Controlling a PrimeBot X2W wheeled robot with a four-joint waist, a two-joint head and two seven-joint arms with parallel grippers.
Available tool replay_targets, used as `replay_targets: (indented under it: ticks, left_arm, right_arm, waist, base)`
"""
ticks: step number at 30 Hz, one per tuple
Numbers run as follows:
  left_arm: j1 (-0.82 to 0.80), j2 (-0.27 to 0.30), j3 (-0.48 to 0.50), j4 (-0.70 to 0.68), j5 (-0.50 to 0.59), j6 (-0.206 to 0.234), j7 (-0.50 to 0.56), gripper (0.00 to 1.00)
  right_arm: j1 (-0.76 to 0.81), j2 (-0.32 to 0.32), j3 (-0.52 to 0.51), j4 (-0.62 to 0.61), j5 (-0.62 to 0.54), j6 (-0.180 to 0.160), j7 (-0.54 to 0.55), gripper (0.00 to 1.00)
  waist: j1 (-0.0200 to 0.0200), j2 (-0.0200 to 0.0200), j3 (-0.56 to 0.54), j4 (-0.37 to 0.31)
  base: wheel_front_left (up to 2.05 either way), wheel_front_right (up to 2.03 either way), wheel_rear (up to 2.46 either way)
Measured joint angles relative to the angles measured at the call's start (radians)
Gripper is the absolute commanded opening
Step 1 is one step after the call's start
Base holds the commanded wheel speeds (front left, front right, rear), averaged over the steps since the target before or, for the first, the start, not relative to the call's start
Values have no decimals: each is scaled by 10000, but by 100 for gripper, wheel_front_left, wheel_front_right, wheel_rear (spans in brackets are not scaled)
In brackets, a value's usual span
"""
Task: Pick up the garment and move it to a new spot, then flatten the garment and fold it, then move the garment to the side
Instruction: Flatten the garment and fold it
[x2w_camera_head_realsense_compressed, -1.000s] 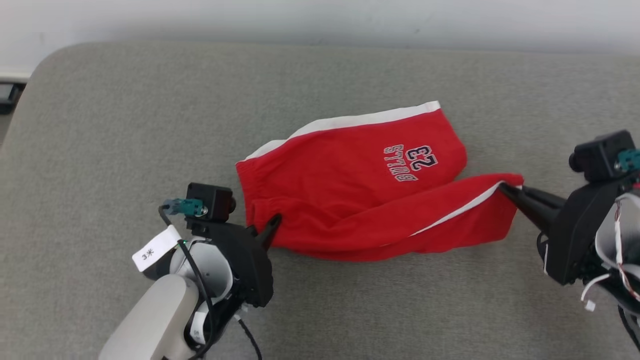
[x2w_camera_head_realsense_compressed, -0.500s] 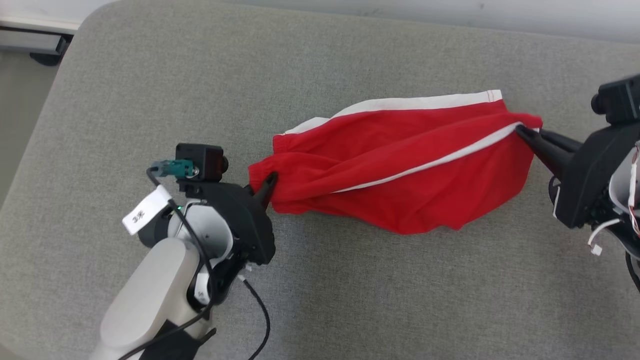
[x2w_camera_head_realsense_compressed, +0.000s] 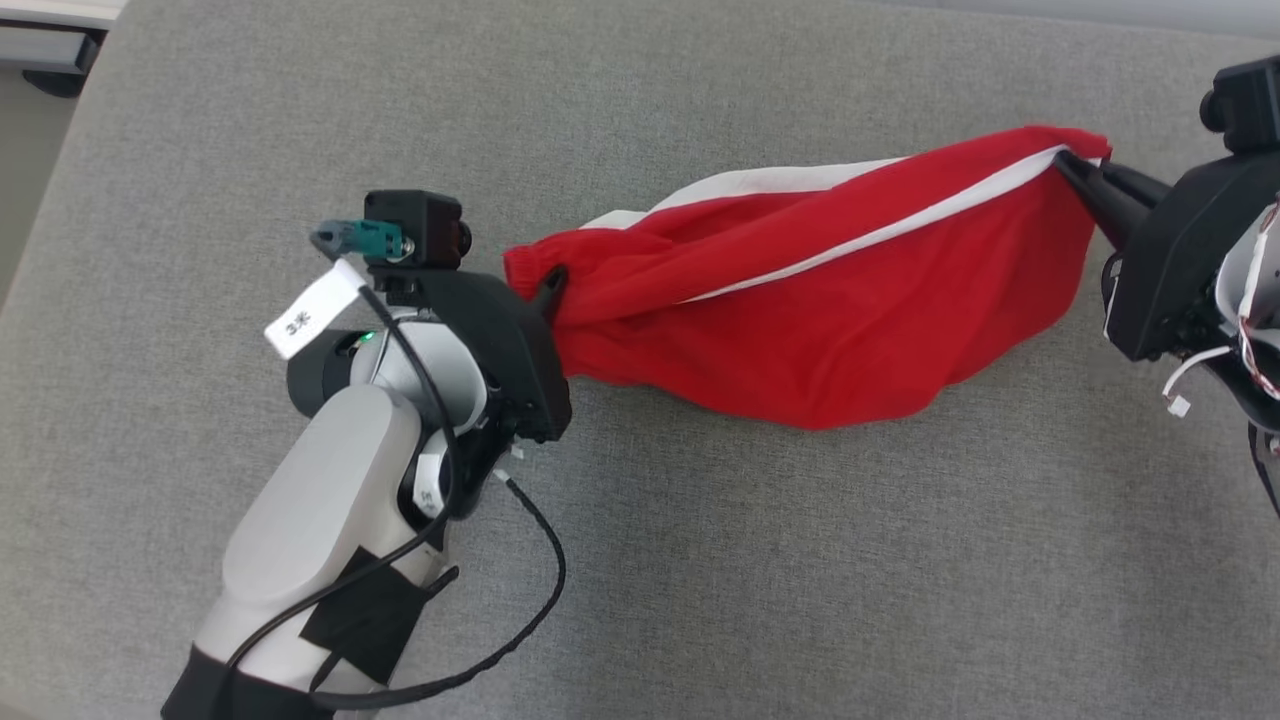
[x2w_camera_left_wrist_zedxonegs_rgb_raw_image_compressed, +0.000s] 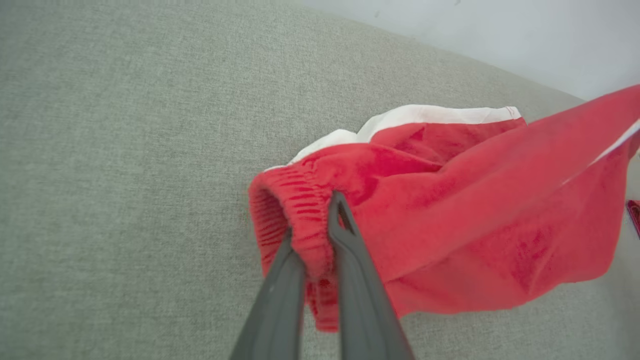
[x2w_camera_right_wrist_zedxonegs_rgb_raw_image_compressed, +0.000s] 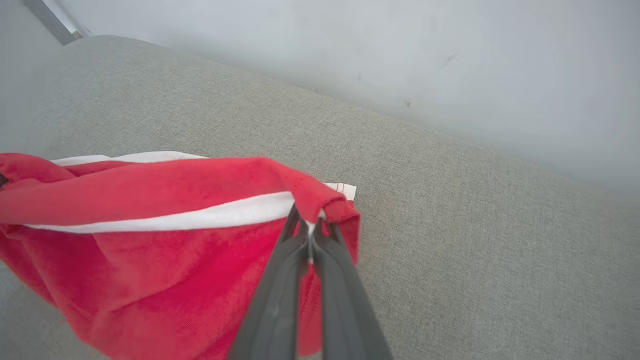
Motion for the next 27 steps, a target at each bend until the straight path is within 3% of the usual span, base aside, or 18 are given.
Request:
replay_targets:
  ticks: [7, 8, 9, 11, 12, 13, 27]
  left_arm:
    - [-288, -148, -40, 583, 10, -2, 12, 2]
    - [-318, -153, -40, 652, 10, -2, 10, 12]
    - [-377, -159, -40, 706, 10, -2, 6, 31]
    - [-479, -203, -17, 803, 10, 0, -102, 49]
    - [-545, -230, -19, 884, 10, 0, -107, 86]
    - [-617, -251, -12, 934, 10, 6, -186, 100]
    - [-1178, -370, 69, 1406, 90, 13, -1168, 100]
  right_arm:
    - [-531, 203, 174, 963, -245, -73, -454, 0]
    - [-563, 244, 201, 1043, -263, -73, -529, 0]
    - [-591, 286, 205, 1156, -263, -73, -617, 0]
    - [-722, 332, 238, 1442, -293, -71, -731, 0]
    - [-792, 353, 249, 1559, -339, -71, -815, 0]
    - [-860, 378, 274, 1672, -353, -69, -886, 0]
    - [-1607, 796, 364, 3133, -683, -36, -1998, 0]
  waist:
    - [0, -1, 179, -50]
    - [0, -1, 193, -47]
    - [0, -1, 206, -43]
    - [0, -1, 232, -29]
    - [0, -1, 246, -19]
    - [0, 0, 259, -8]
    - [-1, -1, 357, 161]
  base:
    - [0, 0, 0]
    - [0, 0, 0]
    - [0, 0, 0]
    - [0, 0, 0]
    - [0, 0, 0]
    - [0, 0, 0]
    - [0, 0, 0]
